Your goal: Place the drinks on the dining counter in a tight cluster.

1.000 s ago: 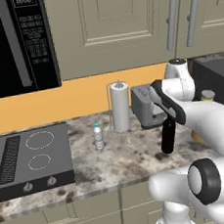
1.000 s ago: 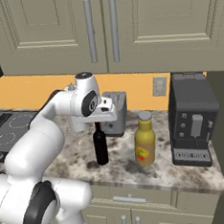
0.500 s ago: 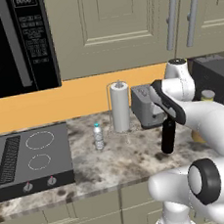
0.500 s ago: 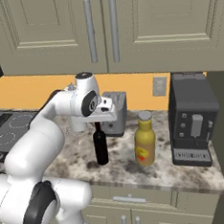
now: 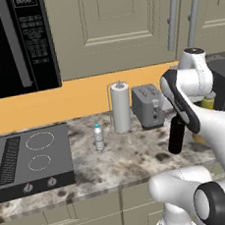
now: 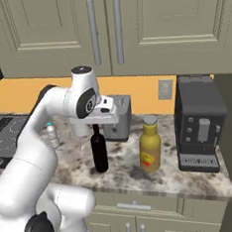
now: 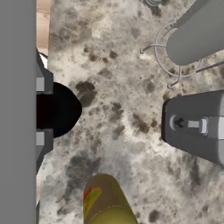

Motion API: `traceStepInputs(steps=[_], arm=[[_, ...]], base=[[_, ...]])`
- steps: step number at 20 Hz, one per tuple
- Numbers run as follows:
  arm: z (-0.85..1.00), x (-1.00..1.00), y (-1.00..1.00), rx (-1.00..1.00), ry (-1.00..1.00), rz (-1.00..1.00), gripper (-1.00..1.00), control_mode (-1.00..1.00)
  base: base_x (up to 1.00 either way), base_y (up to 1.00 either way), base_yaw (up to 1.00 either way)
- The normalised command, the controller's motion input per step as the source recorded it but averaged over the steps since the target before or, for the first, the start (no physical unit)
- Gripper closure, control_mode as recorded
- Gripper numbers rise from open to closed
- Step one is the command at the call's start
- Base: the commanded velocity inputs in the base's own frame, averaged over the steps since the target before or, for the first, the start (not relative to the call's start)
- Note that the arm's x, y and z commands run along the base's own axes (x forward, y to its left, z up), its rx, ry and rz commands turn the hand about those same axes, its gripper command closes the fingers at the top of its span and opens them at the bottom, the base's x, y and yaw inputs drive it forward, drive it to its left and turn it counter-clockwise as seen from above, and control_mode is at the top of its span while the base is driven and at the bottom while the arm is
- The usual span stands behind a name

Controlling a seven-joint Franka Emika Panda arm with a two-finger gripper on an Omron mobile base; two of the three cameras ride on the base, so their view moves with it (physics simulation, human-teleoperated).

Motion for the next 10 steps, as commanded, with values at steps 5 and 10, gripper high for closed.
traceStepInputs(steps=[5, 10], arm=[[0.68, -0.93, 0.09, 0.02, -0.09, 0.0, 1.0, -1.0], [0.57, -0.7, 0.29, 0.0, -0.11, 0.0, 1.0, -1.0]], base=[[0.0, 0.0, 0.0], [0.0, 0.0, 0.0]])
